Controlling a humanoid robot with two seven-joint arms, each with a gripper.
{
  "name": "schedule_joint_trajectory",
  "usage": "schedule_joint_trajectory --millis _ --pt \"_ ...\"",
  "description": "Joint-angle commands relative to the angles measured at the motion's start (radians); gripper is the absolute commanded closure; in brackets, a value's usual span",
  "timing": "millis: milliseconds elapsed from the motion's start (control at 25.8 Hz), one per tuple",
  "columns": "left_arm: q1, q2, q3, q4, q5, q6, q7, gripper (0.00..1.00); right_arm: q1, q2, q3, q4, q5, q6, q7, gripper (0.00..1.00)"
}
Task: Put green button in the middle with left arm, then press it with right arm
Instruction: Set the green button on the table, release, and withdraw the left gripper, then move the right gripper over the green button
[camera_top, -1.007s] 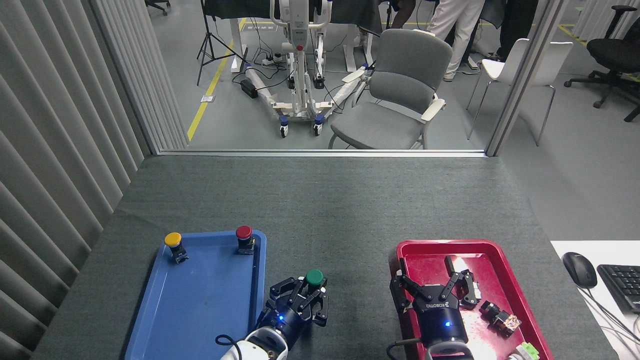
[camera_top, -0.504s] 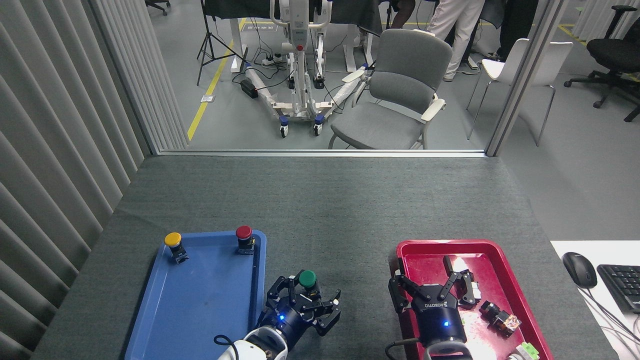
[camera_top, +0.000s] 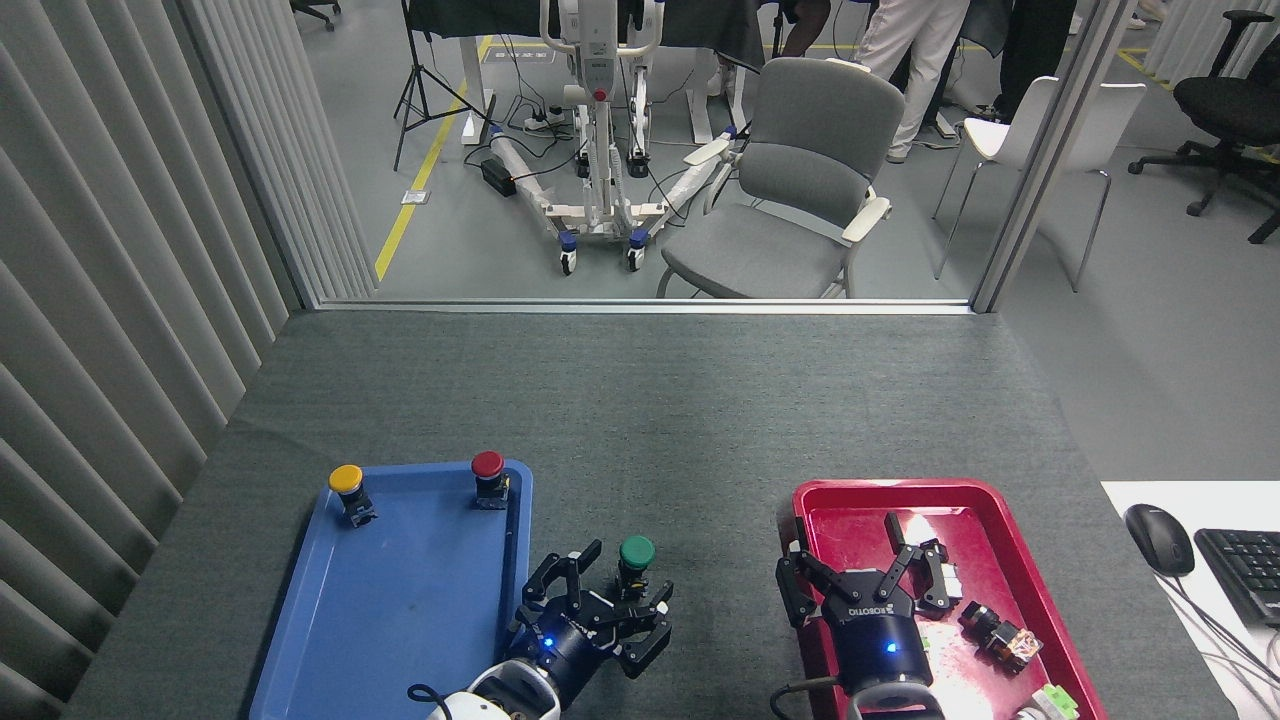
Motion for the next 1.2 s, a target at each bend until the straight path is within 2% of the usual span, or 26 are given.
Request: schedule_joint_trajectory --millis 0,155,387,465,542,620,775,891,969,1085,1162 --pt "0.005 0.000 0.002 -0.008 0.002 0.002 0.000 0.00 -0.008 0.000 0.007 0.001 0.001 -0.002 0.000 0.01" --pt "0.022 0.045 0.025 -0.056 0.021 0.013 0.002 0.00 -0.048 0.002 0.041 0.019 0.008 -0.005 0.003 0.01" --pt "0.178 0.168 0.214 -0.252 0.101 0.020 -0.003 0.00 -0.064 0.002 0.080 0.024 0.008 -0.019 0.005 0.02" --pt "0.240 0.186 0.286 -0.281 0.156 0.054 -0.006 0.00 -0.067 0.000 0.090 0.025 0.008 -0.054 0.006 0.08" --pt "0.294 0.188 0.361 -0.298 0.205 0.100 -0.007 0.00 -0.069 0.001 0.101 0.025 0.008 -0.088 0.029 0.19" --pt "0.330 0.189 0.426 -0.309 0.240 0.112 -0.007 0.00 -0.071 0.002 0.113 0.025 0.009 -0.128 0.061 0.37" --pt "0.306 0.192 0.453 -0.284 0.249 0.125 -0.006 0.00 -0.124 0.012 0.165 0.050 0.009 -0.208 0.118 0.70" --pt "0.248 0.180 0.453 -0.283 0.255 0.125 0.010 0.00 -0.164 0.034 0.196 0.074 0.009 -0.235 0.141 0.83" --pt "0.258 0.158 0.456 -0.283 0.257 0.128 0.026 0.00 -0.170 0.049 0.202 0.091 0.009 -0.252 0.152 0.90" --pt "0.261 0.162 0.456 -0.263 0.252 0.129 0.016 0.00 -0.178 0.064 0.207 0.096 0.009 -0.284 0.202 0.98" --pt "0.263 0.163 0.456 -0.257 0.254 0.131 0.014 0.00 -0.181 0.075 0.207 0.102 0.009 -0.298 0.248 1.00"
